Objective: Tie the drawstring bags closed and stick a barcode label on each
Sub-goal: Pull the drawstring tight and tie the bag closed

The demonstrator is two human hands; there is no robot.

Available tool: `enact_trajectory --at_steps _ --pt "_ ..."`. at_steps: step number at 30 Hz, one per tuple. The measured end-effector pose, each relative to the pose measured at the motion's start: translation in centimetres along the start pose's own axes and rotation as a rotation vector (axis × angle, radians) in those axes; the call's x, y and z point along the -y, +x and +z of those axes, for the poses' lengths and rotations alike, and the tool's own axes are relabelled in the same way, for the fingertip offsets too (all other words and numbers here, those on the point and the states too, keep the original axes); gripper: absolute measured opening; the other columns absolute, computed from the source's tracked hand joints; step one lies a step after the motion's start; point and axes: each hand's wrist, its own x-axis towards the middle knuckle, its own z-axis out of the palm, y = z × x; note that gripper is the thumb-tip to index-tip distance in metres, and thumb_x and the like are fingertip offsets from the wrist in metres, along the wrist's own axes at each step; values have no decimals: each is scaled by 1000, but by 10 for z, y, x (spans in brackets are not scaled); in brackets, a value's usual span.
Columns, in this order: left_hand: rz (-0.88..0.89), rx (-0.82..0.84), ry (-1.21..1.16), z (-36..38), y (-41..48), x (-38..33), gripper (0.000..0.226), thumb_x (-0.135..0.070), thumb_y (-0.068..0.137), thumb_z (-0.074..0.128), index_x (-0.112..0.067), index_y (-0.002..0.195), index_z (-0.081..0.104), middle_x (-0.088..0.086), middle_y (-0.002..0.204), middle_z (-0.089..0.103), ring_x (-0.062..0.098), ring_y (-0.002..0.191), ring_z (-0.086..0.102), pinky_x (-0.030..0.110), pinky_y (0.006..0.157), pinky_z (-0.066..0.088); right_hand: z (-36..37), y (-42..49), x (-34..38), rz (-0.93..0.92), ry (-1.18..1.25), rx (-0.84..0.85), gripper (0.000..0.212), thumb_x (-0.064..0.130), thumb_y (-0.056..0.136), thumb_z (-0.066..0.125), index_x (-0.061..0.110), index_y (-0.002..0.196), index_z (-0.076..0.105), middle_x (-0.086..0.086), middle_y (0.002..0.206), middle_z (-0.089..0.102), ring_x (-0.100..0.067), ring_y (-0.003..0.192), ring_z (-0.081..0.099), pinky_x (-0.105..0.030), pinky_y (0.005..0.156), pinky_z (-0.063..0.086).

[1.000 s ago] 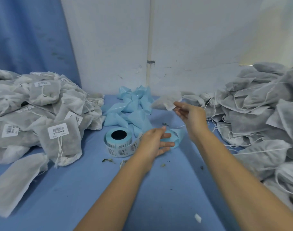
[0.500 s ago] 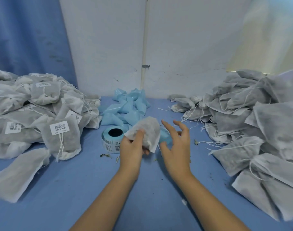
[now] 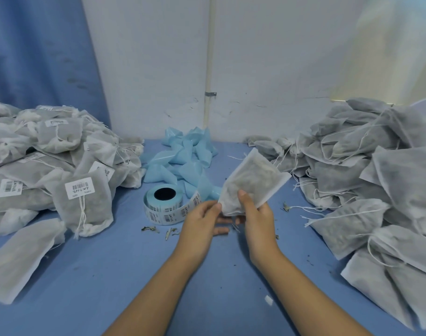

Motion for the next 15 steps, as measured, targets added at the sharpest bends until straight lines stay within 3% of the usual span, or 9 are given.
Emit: enact_trajectory --at_steps 2,5,7,9,12,15 --pt "1 -24 47 0 2 2 20 -16 96 53 -5 84 64 10 70 69 14 59 65 21 56 54 -1 3 0 71 4 -24 23 24 95 55 5 83 59 -7 64 55 -10 46 46 -19 44 39" --pt "41 -53 187 0 3 6 27 -24 94 57 -9 71 59 6 55 63 11 45 54 19 46 44 -2 6 1 216 228 7 26 27 95 56 2 91 62 -8 72 64 -13 57 60 -21 54 50" --pt "46 -60 203 0 3 7 27 -22 95 55 -11 71 57 2 50 59 9 41 50 17 44 40 -4 6 2 279 428 35 19 20 94 56 4 89 64 -9 78 68 -17 68 66 -25 62 54" --pt "26 -57 158 -2 3 5 23 -15 97 50 -10 76 58 -1 49 57 7 40 47 17 43 37 -5 6 1 277 481 44 13 8 92 55 3 84 64 -7 77 69 -19 75 66 -23 65 56" --pt "-8 -40 69 -5 3 2 21 -9 98 46 -7 82 60 -1 49 57 7 40 47 17 42 37 -5 5 -5 254 372 3 12 1 91 58 -3 102 59 -12 90 68 -18 82 66 -20 68 56" --pt "-16 -45 11 -5 3 0 21 -9 97 47 -5 83 61 1 49 57 8 40 47 16 43 37 -3 4 -9 180 116 -67 13 14 90 64 2 89 58 -4 66 60 -9 54 56 -17 52 48"
